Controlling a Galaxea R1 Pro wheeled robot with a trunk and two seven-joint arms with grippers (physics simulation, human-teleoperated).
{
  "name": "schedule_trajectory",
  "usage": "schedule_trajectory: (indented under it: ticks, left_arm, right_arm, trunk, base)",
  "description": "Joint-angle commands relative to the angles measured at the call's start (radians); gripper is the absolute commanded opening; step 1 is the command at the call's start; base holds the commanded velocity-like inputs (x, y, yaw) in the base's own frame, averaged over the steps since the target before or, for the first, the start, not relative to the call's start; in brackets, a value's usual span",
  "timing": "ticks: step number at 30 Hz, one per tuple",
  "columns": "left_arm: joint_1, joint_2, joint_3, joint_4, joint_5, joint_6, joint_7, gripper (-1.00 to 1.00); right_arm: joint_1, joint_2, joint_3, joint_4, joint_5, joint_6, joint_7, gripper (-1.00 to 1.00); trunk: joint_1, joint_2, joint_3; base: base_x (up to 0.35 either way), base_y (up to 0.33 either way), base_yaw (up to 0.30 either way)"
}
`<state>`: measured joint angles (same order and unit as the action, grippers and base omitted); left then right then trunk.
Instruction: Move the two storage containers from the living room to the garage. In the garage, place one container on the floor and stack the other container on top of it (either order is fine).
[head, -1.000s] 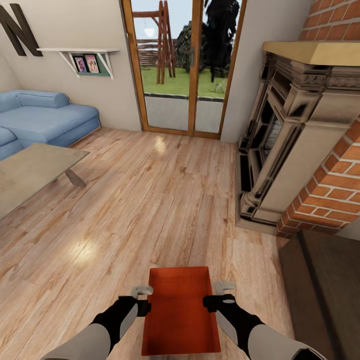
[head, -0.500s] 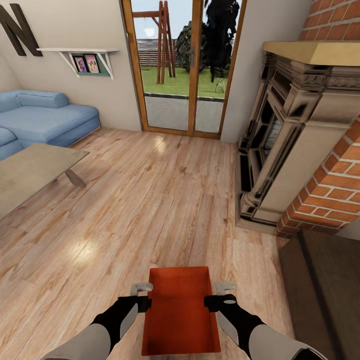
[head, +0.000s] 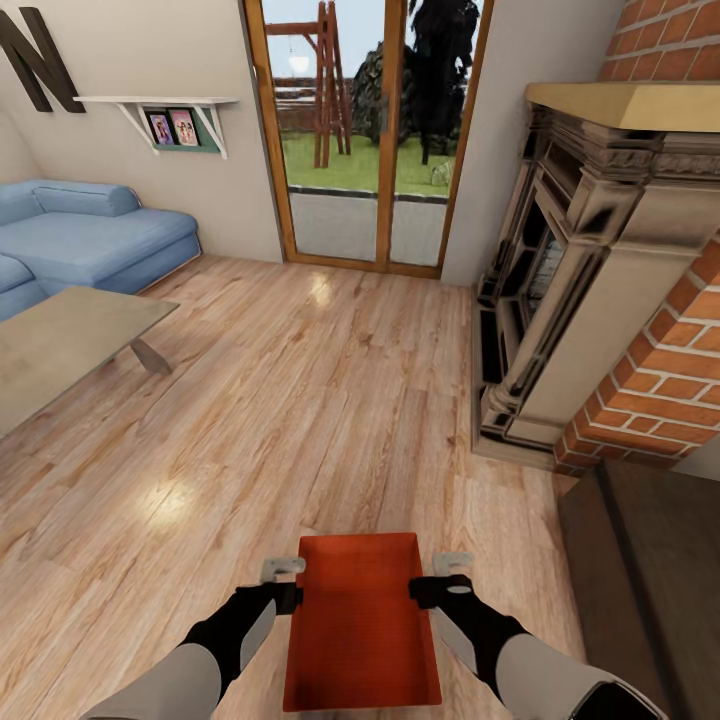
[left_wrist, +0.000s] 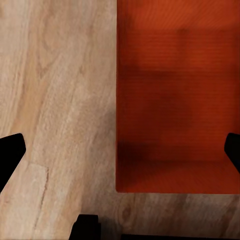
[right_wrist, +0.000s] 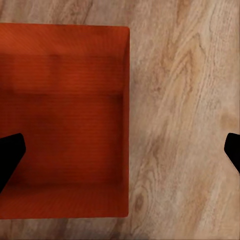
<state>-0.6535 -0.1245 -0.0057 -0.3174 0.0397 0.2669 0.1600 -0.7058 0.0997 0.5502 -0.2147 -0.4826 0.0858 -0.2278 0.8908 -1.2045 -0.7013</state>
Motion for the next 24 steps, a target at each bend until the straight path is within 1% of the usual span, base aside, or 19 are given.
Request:
schedule_trajectory:
  ticks: [1, 12, 18, 24]
  left_arm:
    - [0.0, 0.0, -0.001, -0.002, 0.004, 0.006, 0.004, 1.0]
    - [0.0, -0.003, -0.003, -0.013, -0.004, 0.006, 0.0, 1.0]
    - [0.0, -0.006, -0.001, -0.039, -0.004, 0.007, -0.003, 1.0]
    - [0.0, -0.006, 0.0, -0.046, -0.003, 0.009, -0.005, 1.0]
  right_arm:
    - [-0.002, 0.001, 0.008, -0.001, -0.005, 0.006, -0.007, 1.0]
    - [-0.003, 0.005, 0.004, 0.011, -0.007, 0.006, -0.007, 1.0]
    - [-0.003, 0.003, 0.004, 0.011, -0.008, 0.006, -0.007, 1.0]
    - [-0.003, 0.002, 0.004, 0.011, -0.008, 0.006, -0.007, 1.0]
  trunk:
    - [0.0, 0.0, -0.001]
    - [0.0, 0.0, -0.001]
    - [0.0, 0.0, -0.001]
    - [0.023, -0.042, -0.02]
  base:
    - [0.0, 0.0, 0.0]
    - [0.0, 0.0, 0.0]
    - [0.0, 0.0, 0.0]
    - [0.0, 0.0, 0.0]
